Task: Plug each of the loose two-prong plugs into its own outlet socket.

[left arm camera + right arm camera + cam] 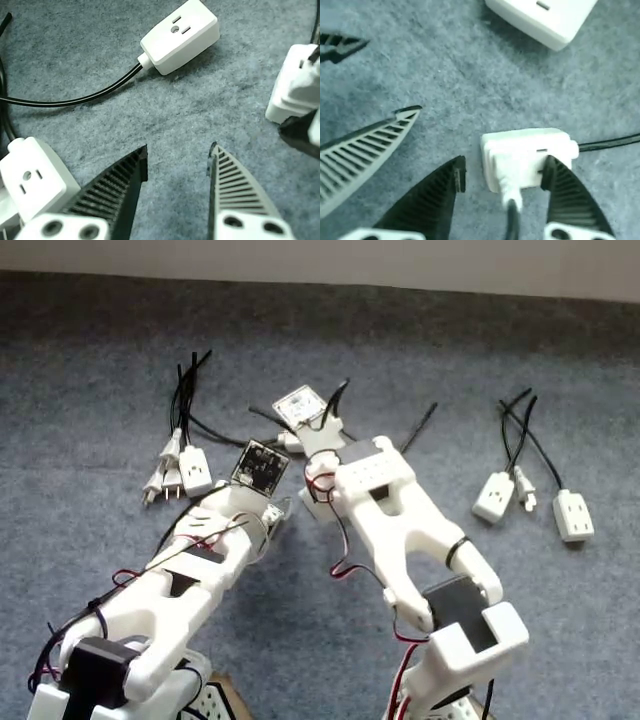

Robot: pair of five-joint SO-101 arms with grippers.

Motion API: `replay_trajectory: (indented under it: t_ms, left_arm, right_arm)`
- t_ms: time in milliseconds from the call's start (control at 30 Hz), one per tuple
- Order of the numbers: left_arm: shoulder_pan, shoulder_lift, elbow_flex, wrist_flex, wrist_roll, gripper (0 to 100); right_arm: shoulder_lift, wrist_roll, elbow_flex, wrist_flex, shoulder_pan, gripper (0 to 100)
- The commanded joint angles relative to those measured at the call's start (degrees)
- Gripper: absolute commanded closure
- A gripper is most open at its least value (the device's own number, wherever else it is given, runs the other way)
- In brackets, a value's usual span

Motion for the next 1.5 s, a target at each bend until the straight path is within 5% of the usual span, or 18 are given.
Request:
replay_trajectory:
  t_ms: [0,433,800,1033,1267,1467]
  left_arm:
    - [-0.04,-0.57,-1.19,-1.05,-0.35,79]
    - [-0.04,-0.66,-1.10,-1.05,-0.35,79]
    - [-0.04,-0.66,-1.10,-1.05,-0.35,79]
    - [-0.04,-0.66,-1.10,-1.05,-0.35,79]
    - [-0.04,-0.66,-1.10,-1.05,-0.35,79]
    - [-0.04,-0.66,-1.10,-1.05,-0.35,79]
  right_arm:
    - [-0.40,-0.44,-1.36,1.19,1.80,68.7]
    - [-5.49,0.26,-1.71,3.30,5.14,67.7]
    - [-5.41,21.01,-14.81,15.34,4.18,67.7]
    - [-4.09,22.68,-17.54,14.02,4.35,67.7]
    - [4.62,44.04,-19.47,14.11,7.60,67.7]
    - [10.24,52.04,-28.18,16.75,10.07,67.8]
